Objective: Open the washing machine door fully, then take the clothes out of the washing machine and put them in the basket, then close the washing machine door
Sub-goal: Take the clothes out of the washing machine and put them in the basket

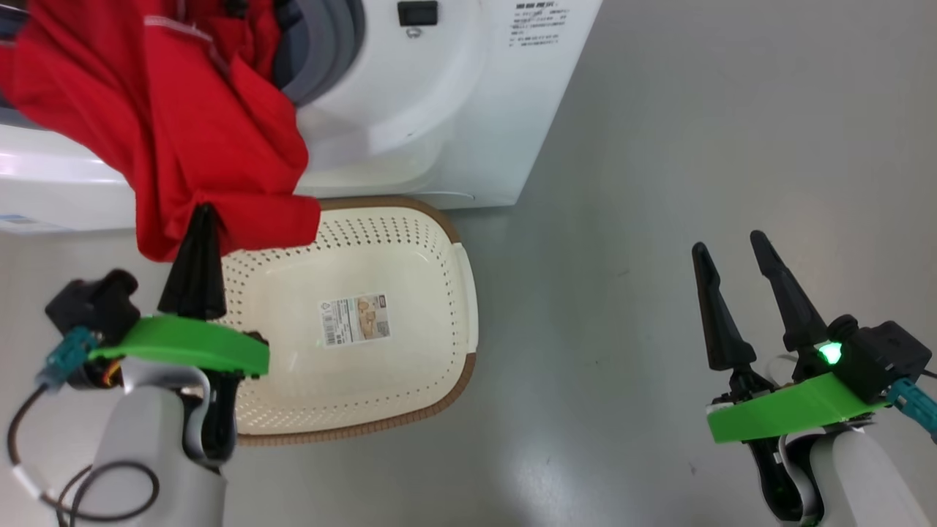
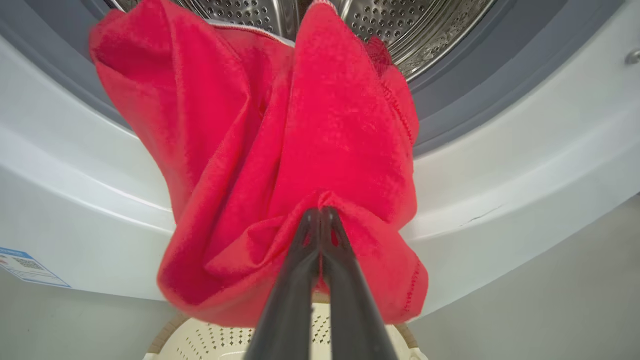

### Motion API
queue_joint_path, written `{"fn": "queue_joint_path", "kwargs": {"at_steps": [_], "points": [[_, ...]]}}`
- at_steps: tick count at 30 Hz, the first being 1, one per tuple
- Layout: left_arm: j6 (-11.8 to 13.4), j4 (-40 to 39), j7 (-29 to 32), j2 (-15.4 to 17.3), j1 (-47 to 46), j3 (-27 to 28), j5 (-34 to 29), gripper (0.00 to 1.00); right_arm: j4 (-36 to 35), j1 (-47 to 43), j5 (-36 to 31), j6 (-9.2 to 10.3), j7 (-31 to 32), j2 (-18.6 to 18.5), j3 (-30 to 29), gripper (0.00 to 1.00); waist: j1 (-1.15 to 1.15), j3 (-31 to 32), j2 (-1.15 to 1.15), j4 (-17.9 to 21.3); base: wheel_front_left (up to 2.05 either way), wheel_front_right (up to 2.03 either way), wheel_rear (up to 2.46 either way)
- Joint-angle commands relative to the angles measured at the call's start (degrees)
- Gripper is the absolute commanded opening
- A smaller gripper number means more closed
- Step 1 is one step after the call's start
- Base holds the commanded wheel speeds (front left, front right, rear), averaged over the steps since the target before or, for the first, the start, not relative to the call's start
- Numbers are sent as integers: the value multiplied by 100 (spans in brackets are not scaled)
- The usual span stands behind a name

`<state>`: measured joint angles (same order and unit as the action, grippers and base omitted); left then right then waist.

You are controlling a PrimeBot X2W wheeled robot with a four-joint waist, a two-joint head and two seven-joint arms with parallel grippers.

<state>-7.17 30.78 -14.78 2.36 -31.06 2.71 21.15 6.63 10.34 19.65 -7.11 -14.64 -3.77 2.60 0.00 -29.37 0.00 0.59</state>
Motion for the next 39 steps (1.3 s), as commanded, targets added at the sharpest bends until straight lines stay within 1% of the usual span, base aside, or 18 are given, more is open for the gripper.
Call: {"fn": "queue_joint_path", "kwargs": {"at_steps": [1, 2, 3, 4, 5, 6, 7, 8, 10, 17, 23, 28, 39], "points": [[-32, 56, -22, 207, -124, 116, -87, 15, -152, 61, 8, -37, -36, 7, 132, 100, 0, -86, 0, 41, 0, 0, 0], [-32, 173, -22, 231, -197, 101, -119, 22, -155, 71, 5, -37, -36, 12, 134, 100, 0, -110, 0, 51, 0, 0, 0], [-32, 267, -22, 253, -270, 82, -155, 33, -158, 83, 1, -37, -36, 18, 136, 100, 0, -134, 0, 58, 0, 0, 0], [-32, 342, -22, 280, -340, 54, -202, 41, -162, 94, -1, -37, -36, 23, 135, 100, 0, -156, 0, 66, 0, 0, 0], [-32, 417, -22, 303, -399, 42, -240, 45, -162, 108, 1, -37, -36, 27, 130, 100, 0, -175, 0, 73, 0, 0, 0], [-32, 481, -22, 321, -449, 47, -265, 53, -160, 121, 3, -37, -36, 32, 125, 100, 0, -188, 0, 83, 0, 0, 0], [-32, 525, -22, 333, -491, 60, -278, 70, -157, 132, 4, -37, -36, 36, 120, 100, 0, -196, 0, 93, 0, 0, 0], [-32, 556, -22, 343, -524, 81, -288, 83, -155, 141, 5, -37, -36, 39, 113, 100, 0, -203, 0, 102, 0, 0, 0], [-32, 598, -22, 363, -569, 120, -299, 100, -157, 152, 4, -37, -36, 46, 102, 100, 0, -207, 0, 114, 0, 0, 0], [-32, 538, -22, 396, -549, 135, -469, 100, -157, 150, -8, -37, -36, 63, 62, 100, 0, -181, 0, 86, 0, 0, 0], [-32, 297, -22, 424, -436, 76, -747, 100, -153, 152, -22, -37, -36, 65, 59, 100, 0, -147, 0, 34, 0, 0, 0], [-32, -10, -22, 383, -257, 181, -978, 100, -164, 148, -39, -37, -36, 24, 27, 100, 0, -118, 0, -39, 0, 0, 0], [-32, -924, -22, 225, 459, 579, -1211, 100, -192, 109, -54, -37, -36, -56, -20, 100, 0, -32, 0, -170, 0, 0, 0]]}}
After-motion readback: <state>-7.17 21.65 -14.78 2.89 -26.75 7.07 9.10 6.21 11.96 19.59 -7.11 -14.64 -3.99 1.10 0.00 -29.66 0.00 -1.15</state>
